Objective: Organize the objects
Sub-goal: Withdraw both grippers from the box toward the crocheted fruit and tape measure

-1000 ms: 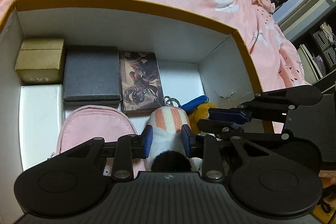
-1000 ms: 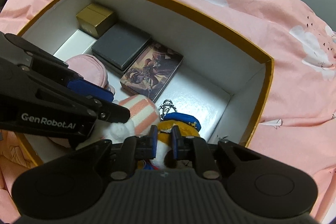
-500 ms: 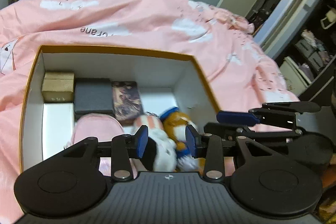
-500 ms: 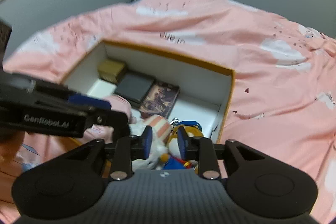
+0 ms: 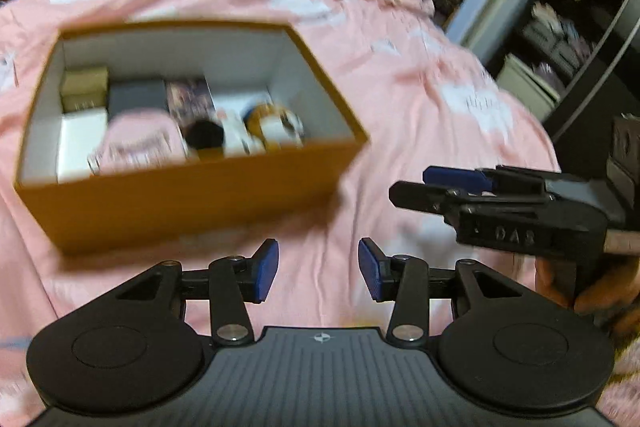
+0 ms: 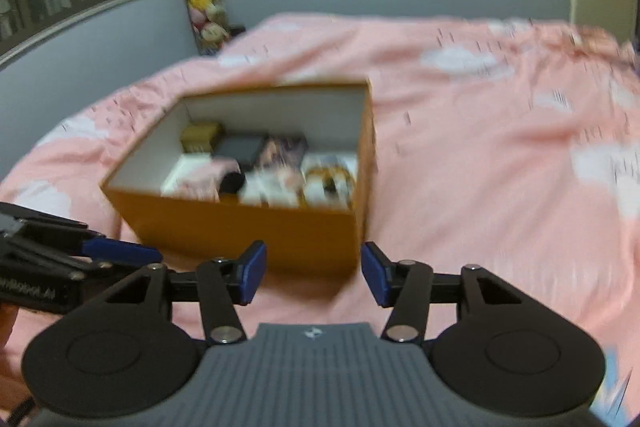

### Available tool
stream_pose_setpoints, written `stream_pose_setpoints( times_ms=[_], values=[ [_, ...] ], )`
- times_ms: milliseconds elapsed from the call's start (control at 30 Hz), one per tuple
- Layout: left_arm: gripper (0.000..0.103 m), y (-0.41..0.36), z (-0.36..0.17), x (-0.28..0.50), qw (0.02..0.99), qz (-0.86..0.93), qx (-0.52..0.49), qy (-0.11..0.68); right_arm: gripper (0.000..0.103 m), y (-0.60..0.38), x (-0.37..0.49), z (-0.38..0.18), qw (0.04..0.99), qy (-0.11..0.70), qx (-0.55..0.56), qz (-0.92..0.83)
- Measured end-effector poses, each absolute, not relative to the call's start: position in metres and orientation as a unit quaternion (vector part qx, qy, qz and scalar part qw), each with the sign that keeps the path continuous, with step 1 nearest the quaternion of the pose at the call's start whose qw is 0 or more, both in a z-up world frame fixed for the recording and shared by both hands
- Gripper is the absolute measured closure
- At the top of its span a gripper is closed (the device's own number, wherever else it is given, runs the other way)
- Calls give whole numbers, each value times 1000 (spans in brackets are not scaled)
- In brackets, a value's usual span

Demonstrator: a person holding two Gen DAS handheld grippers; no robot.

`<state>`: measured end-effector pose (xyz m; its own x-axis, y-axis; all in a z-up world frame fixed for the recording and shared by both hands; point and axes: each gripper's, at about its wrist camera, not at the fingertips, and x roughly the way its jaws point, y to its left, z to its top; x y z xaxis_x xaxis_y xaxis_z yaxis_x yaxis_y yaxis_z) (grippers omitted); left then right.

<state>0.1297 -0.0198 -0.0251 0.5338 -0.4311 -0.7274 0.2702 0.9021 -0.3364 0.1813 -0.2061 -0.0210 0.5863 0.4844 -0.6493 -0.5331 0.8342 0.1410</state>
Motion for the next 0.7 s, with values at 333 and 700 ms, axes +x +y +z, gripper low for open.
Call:
stream_pose_setpoints(
  times_ms=[333,700],
  values=[
    [52,-43,-70,102,822,-248,-19,513,28,-220,143,-61,874,406,-58,260],
    [46,-57,-99,86,809,-264,26,525,29,-237,133,-73,871,424,-30,246]
  ],
)
